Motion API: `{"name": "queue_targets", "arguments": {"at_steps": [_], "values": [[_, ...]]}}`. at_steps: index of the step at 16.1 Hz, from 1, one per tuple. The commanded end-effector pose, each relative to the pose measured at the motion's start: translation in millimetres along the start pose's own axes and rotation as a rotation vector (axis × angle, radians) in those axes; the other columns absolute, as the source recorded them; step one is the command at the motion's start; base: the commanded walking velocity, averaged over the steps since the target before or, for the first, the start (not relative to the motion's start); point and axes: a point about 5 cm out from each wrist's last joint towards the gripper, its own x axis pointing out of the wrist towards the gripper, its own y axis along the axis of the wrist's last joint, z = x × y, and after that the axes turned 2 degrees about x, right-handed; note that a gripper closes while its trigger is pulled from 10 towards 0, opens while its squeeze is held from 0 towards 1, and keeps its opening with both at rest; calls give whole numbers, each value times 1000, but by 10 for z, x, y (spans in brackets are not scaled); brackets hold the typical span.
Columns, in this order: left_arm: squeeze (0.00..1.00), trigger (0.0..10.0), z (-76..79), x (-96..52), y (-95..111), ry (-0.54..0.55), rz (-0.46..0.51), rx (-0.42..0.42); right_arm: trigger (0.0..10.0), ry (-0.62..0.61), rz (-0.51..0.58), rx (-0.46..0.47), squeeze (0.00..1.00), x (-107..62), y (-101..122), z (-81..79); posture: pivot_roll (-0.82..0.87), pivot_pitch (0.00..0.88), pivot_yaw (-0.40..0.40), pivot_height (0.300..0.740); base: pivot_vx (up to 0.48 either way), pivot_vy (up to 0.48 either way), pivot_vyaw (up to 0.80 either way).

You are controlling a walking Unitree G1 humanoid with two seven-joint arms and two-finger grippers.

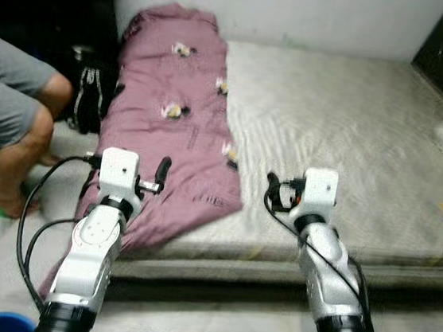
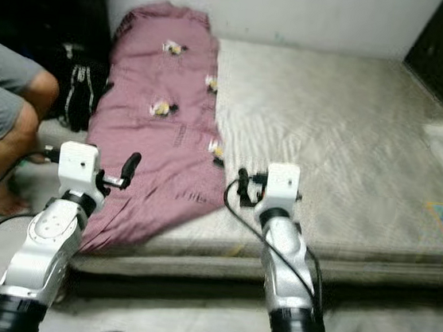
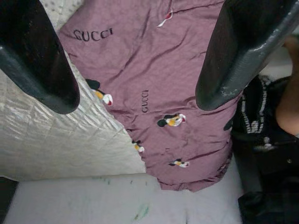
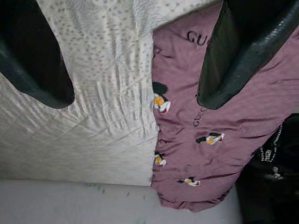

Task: Clean up the room

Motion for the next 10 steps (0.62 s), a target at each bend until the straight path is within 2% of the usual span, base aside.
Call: {"name": "queue_targets", "arguments": {"at_steps": [1, 2, 5, 9, 10], "values": [[0, 10000, 63, 13, 40, -18, 21, 9, 10000, 1, -31, 1, 0, -16, -55, 32, -75, 0, -30, 740, 0, 465, 0], [0, 10000, 73, 17, 60, -24, 36, 14, 10000, 4, -30, 3, 0, -16, -54, 29, -75, 0, -30, 740, 0, 465, 0], [0, 10000, 55, 7, 63, 4, 43, 35, 10000, -4, -36, 6, 0, -18, -67, 30, -74, 0, -30, 740, 0, 0, 0], [0, 10000, 38, -5, 118, -11, 79, 17, 10000, -4, -39, 5, 0, -9, -66, 32, -73, 0, -29, 740, 0, 0, 0], [0, 10000, 33, -8, 121, -12, 82, 11, 10000, -9, -38, 2, 0, -9, -65, 34, -76, 0, -28, 740, 270, 0, 0]]}}
